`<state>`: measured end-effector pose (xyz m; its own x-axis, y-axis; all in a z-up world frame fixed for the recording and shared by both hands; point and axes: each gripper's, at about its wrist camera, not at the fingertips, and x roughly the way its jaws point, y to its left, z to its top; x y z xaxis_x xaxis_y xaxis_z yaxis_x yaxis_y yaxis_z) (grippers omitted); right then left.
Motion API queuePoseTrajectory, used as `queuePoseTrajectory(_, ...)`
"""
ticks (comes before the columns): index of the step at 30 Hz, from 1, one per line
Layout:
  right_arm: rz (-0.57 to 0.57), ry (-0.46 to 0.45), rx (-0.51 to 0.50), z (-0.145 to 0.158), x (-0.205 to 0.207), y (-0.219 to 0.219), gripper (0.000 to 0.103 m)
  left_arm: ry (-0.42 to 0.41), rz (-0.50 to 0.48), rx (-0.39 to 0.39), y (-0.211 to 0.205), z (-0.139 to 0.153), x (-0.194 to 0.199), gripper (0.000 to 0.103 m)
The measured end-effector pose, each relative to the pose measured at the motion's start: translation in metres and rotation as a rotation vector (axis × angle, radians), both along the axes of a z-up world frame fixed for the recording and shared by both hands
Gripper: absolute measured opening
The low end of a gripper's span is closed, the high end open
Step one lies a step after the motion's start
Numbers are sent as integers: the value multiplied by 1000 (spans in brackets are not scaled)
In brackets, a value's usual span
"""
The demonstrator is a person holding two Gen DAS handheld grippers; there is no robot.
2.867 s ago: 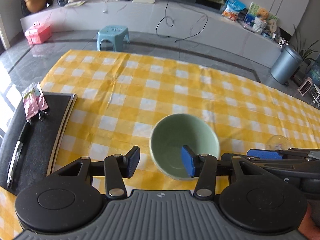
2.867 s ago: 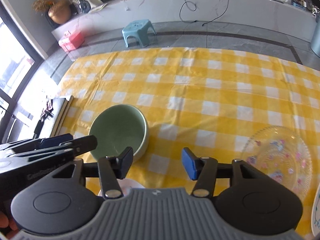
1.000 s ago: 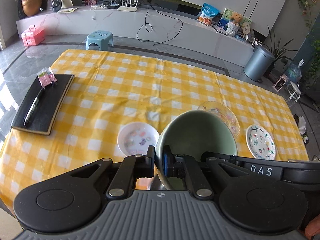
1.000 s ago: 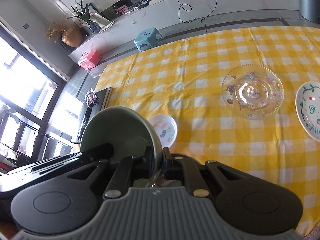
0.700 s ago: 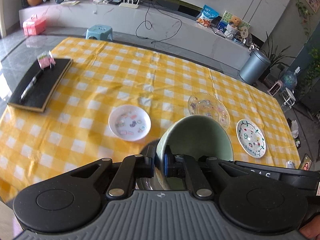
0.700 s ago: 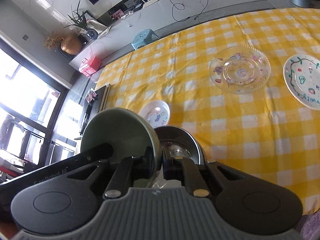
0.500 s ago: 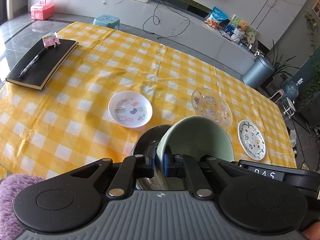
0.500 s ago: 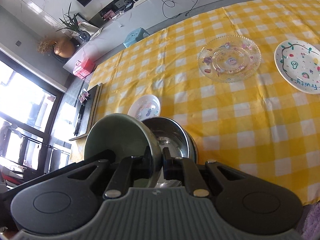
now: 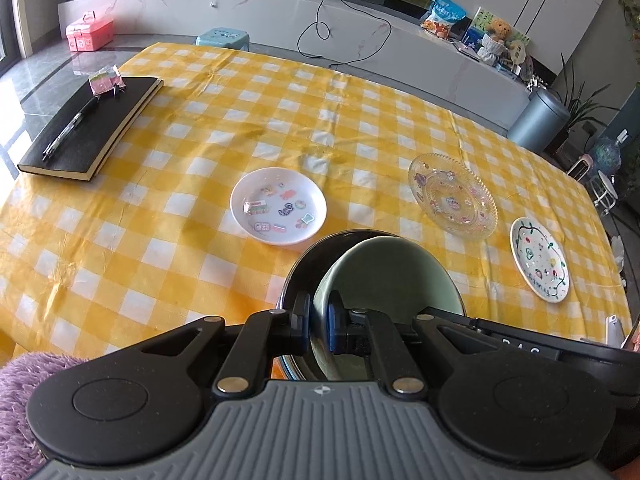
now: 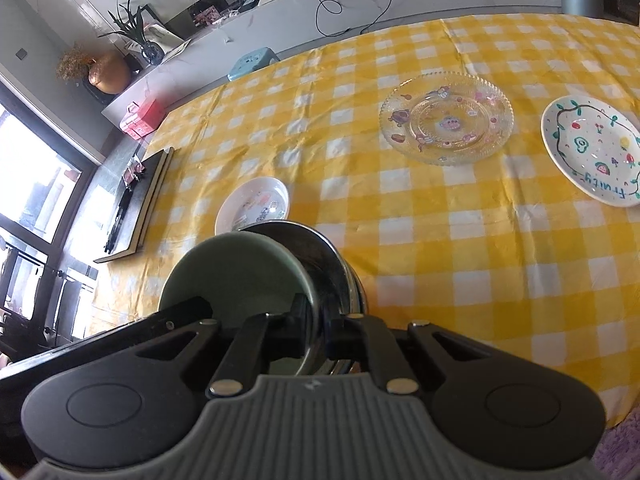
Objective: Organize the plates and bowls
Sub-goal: 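Lift the green bowl with both grippers and carry it over the steel bowls, then lower the green bowl into the steel bowls and open both grippers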
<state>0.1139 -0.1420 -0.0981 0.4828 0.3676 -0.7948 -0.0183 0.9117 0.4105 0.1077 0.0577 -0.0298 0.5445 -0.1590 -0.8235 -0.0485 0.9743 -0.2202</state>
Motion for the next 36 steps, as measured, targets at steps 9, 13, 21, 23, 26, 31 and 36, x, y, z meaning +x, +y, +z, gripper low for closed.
queuePoseTrajectory(9,11,-39,-58,3,-1,5,7,-13,-9,66,-6,-6,0,9)
queuePoseTrajectory(13,13,-52,-59,6,-3,4,7,-17,-6,54,-3,-5,-1,10)
queuePoseTrajectory(21,8,-68,-39,11,-8,1,9,-81,-3,62,-2,10,-10,11)
queuePoseTrajectory(23,9,-71,-36,11,-9,1,9,-94,-1,60,-1,12,-11,11)
queuePoseTrajectory(26,10,-73,-22,13,-11,-1,12,-106,11,49,0,17,-14,11)
queuePoseTrajectory(31,11,-92,19,20,-15,-7,24,-142,9,38,-1,25,-17,20)
queuePoseTrajectory(36,7,-133,46,32,-20,-15,30,-152,5,2,-3,30,-15,26)
